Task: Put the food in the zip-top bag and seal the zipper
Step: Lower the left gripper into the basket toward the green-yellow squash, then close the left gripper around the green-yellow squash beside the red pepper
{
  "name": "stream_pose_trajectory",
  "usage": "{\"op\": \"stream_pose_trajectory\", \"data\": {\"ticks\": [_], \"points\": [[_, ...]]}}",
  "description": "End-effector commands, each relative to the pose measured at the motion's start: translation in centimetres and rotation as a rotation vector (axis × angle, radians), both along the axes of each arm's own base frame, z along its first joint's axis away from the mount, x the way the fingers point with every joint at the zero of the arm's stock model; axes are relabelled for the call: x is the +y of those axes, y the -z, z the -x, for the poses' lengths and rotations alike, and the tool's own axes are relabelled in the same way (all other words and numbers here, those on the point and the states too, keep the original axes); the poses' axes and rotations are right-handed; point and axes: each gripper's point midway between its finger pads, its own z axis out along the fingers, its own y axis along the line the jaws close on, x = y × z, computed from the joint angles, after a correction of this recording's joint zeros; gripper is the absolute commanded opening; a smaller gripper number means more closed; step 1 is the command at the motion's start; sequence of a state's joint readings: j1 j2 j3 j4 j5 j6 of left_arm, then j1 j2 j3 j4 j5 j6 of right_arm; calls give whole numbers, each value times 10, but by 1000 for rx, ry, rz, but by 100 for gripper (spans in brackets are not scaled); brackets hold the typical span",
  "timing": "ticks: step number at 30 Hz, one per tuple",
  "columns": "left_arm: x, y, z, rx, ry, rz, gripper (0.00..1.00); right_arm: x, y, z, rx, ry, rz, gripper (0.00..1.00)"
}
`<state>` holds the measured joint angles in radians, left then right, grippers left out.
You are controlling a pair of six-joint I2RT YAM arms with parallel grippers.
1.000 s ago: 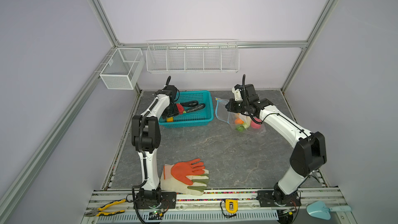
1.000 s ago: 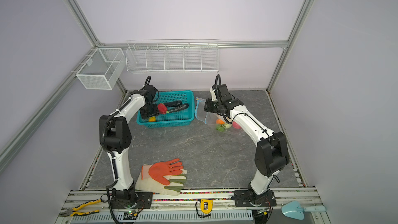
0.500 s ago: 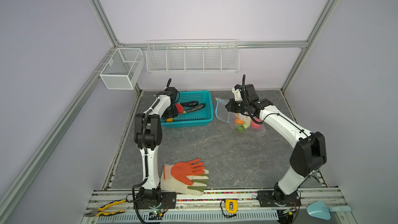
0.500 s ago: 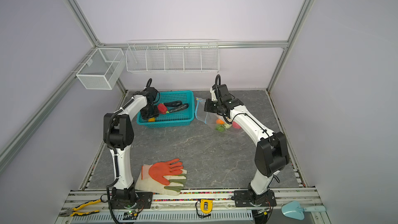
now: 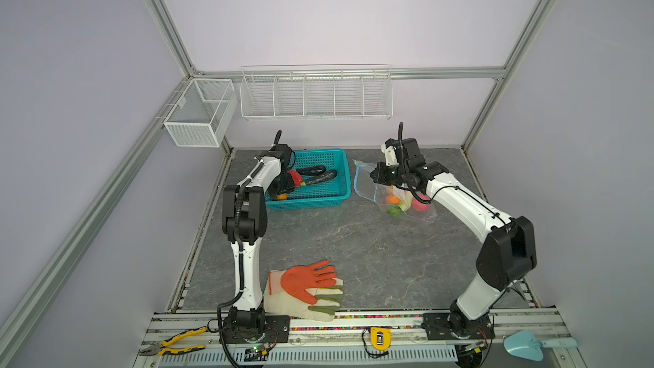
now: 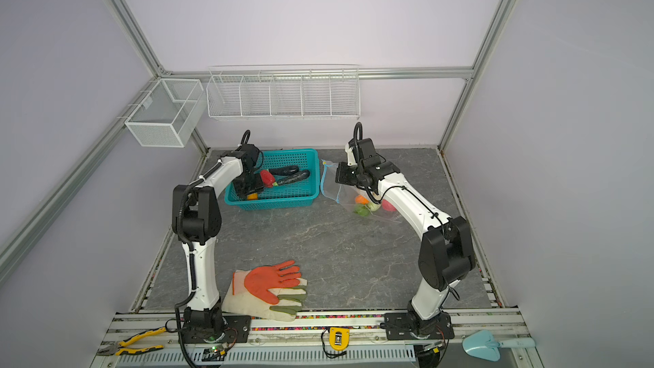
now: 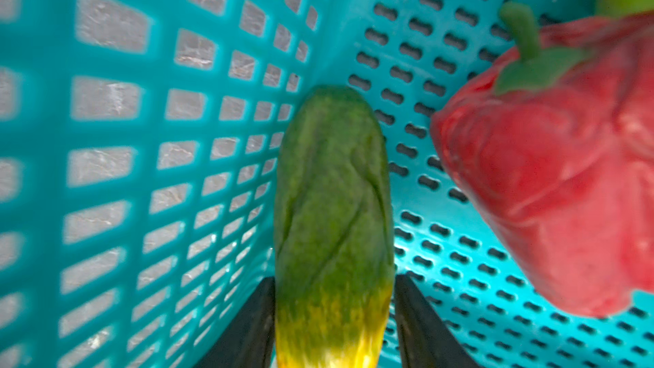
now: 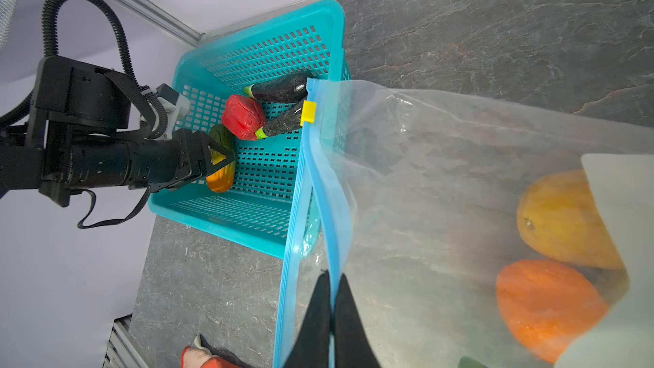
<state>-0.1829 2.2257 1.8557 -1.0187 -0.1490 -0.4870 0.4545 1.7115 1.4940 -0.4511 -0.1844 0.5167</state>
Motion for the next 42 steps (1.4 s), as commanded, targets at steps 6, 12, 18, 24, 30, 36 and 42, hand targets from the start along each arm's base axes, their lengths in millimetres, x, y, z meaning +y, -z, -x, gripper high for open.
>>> {"op": "stream_pose_trajectory", "data": {"ticks": [6, 12, 18, 24, 30, 36, 42], "points": [[0, 9, 6, 26, -12, 19, 50, 6, -2, -2, 6, -10, -13, 7], [-2, 6, 8, 24, -8, 32, 45, 7, -2, -1, 5, -11, -12, 7], [-4, 2, 9, 16, -8, 49, 43, 8, -3, -1, 3, -12, -13, 7], [-8, -2, 9, 8, -6, 69, 42, 8, -3, 0, 5, -14, -12, 7], [-11, -6, 9, 0, -6, 90, 41, 8, -3, 0, 4, -13, -11, 7], [-14, -8, 10, -2, -4, 112, 40, 8, -5, 0, 1, -12, -9, 7], [-16, -10, 10, -6, -4, 123, 40, 9, -7, 0, 0, -18, -7, 7]]}}
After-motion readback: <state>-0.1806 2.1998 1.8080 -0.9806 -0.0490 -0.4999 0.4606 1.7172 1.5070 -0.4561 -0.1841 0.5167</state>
